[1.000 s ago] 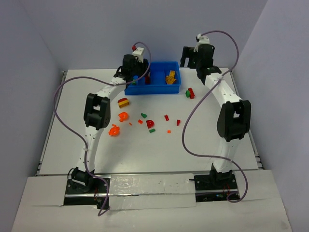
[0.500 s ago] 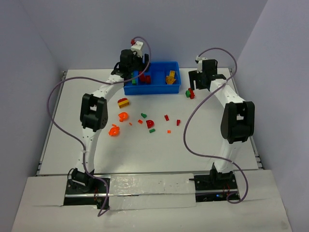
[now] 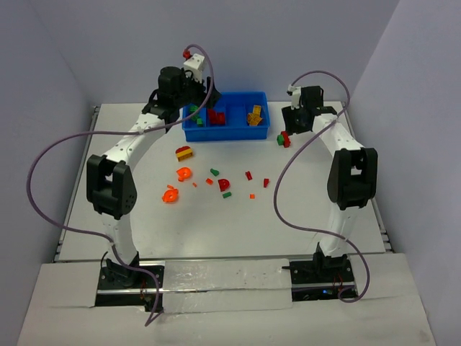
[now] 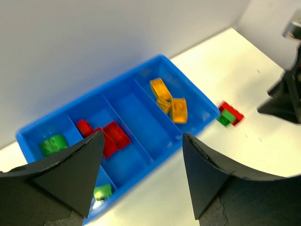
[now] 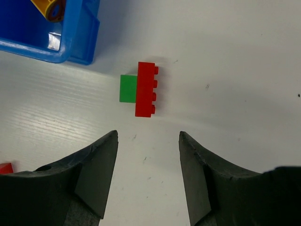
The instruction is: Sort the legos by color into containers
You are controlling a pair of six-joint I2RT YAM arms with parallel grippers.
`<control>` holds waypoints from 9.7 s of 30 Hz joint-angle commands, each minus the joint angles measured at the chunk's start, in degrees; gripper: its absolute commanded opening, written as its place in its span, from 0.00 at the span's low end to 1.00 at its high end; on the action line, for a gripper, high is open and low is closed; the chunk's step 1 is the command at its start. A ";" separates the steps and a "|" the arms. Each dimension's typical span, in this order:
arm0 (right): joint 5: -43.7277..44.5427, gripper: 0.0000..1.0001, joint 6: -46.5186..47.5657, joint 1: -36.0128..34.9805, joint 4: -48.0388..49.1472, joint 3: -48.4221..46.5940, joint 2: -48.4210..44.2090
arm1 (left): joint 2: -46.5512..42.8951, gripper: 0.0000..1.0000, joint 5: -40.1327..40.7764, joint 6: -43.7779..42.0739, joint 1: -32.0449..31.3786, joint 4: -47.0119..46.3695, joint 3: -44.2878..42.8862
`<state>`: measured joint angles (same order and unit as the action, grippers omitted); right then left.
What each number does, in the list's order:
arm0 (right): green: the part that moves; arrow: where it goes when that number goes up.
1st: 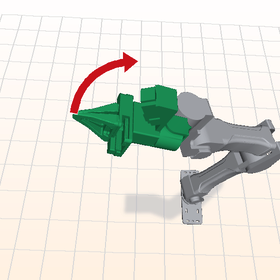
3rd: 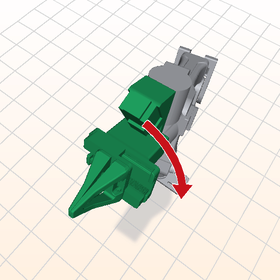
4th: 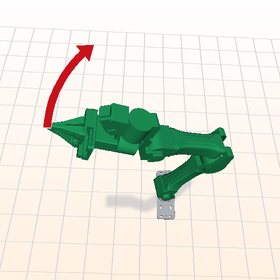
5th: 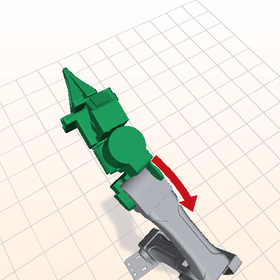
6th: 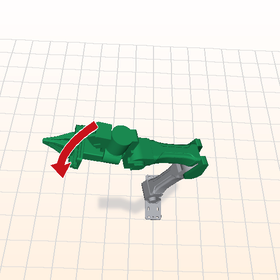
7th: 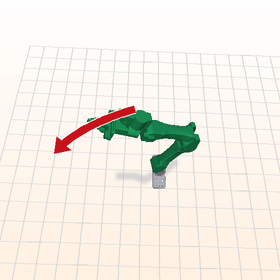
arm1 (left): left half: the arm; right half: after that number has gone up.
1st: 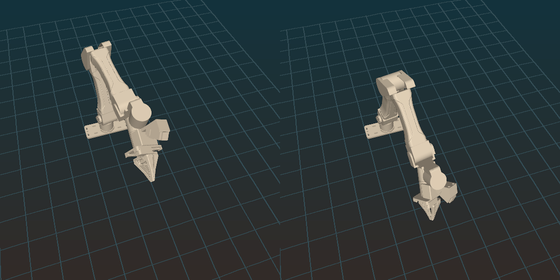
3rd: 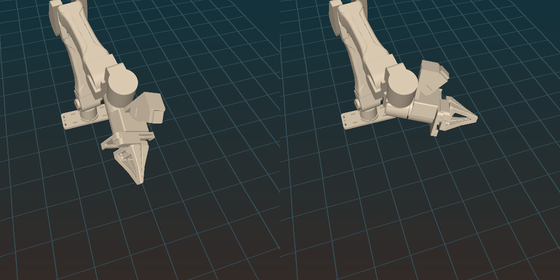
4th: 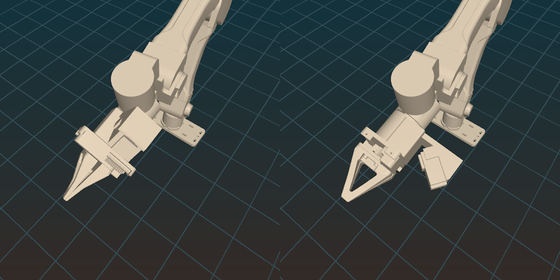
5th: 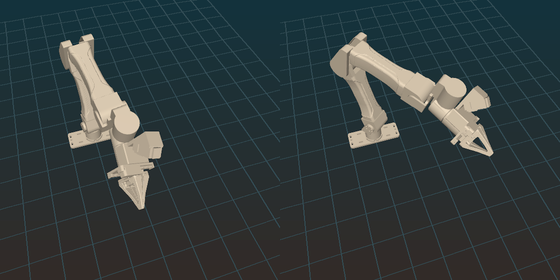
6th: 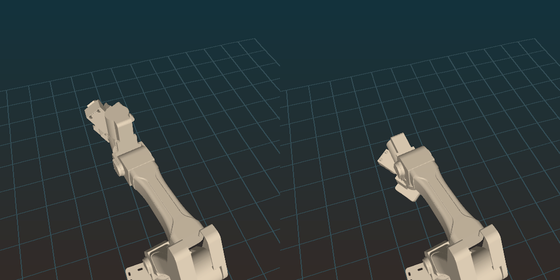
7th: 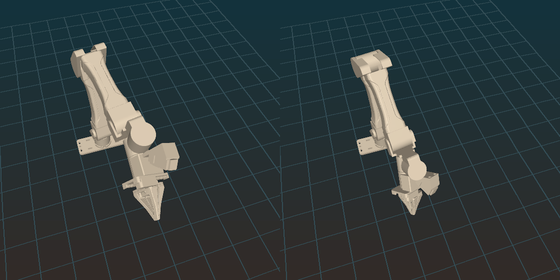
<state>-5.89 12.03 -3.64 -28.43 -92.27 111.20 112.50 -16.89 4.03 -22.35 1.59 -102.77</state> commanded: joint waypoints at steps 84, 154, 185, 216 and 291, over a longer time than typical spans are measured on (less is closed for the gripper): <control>-5.77 0.00 -5.65 -16.97 -1.71 0.92 -18.08 | -14.31 0.91 -32.15 39.67 1.29 -5.49 18.12; 7.70 0.00 -14.23 -25.67 25.87 -32.46 21.22 | -29.13 0.00 -22.10 20.66 18.93 4.25 33.71; 10.12 0.85 -9.31 -25.19 40.46 -36.78 31.21 | -25.85 0.00 -18.28 16.45 21.56 5.54 27.28; -1.66 1.00 -19.58 -6.73 21.75 10.45 -18.48 | 18.96 0.06 0.49 10.60 11.50 3.99 -16.44; -7.66 1.00 -21.39 -8.74 16.60 21.35 -24.17 | -3.62 0.81 -12.44 -23.40 14.29 6.38 28.36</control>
<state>-13.09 -9.39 -11.77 -10.92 -70.26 89.06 106.76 -30.21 -13.63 -7.27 11.97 -71.72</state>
